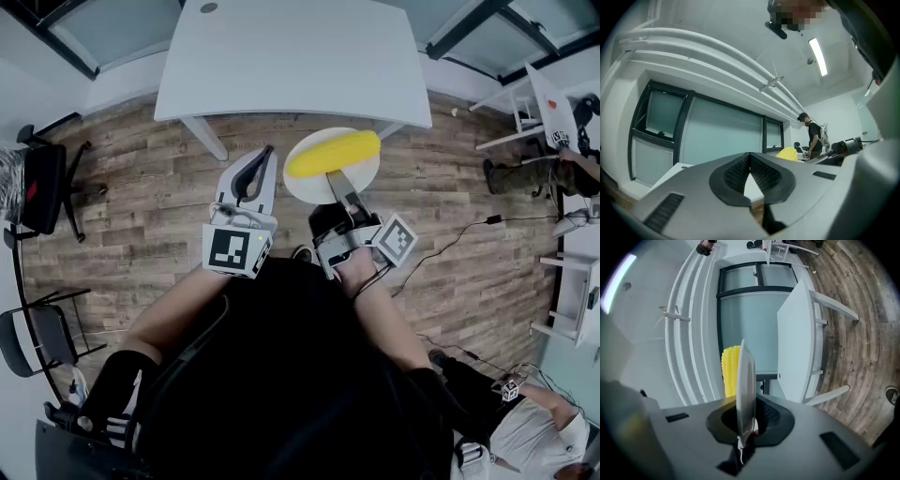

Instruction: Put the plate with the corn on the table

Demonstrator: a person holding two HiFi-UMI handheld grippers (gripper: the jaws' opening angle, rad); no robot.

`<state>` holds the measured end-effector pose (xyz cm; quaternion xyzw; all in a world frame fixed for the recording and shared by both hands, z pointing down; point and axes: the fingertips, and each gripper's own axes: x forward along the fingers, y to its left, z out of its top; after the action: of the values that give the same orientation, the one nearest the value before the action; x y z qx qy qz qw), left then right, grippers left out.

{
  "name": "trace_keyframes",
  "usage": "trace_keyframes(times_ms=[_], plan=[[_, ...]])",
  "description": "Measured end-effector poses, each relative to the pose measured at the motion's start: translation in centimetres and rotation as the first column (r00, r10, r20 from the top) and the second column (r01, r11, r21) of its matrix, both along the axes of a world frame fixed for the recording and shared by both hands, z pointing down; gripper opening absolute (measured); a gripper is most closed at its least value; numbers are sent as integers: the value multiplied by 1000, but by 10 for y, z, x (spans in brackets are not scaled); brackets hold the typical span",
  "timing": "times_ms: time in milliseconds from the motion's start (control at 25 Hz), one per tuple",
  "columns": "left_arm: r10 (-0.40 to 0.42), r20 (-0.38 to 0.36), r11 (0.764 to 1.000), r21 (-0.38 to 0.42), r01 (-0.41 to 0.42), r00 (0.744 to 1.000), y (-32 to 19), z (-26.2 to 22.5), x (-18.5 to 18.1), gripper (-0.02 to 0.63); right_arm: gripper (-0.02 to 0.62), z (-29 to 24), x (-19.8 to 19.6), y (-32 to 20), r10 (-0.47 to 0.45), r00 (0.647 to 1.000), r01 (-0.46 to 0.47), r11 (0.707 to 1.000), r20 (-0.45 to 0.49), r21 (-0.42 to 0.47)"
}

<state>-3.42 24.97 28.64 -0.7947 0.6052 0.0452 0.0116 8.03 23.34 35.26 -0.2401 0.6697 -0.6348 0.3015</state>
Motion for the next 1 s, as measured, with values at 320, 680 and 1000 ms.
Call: trace_keyframes(times_ms=[320, 680, 1000], plan=[[-10, 33, 1000, 19, 10, 999, 8, -5, 25, 3, 17, -9, 21, 6, -30, 1000, 30, 999, 2, 22], [4, 27, 1000, 8, -4, 1000, -1, -1, 9, 3, 16, -11, 0, 1, -25, 999, 24, 999, 28, 27], [34, 20, 999, 8, -34, 999, -10, -3, -12, 3, 15, -14, -17, -5, 16, 999, -17, 999, 50, 32]])
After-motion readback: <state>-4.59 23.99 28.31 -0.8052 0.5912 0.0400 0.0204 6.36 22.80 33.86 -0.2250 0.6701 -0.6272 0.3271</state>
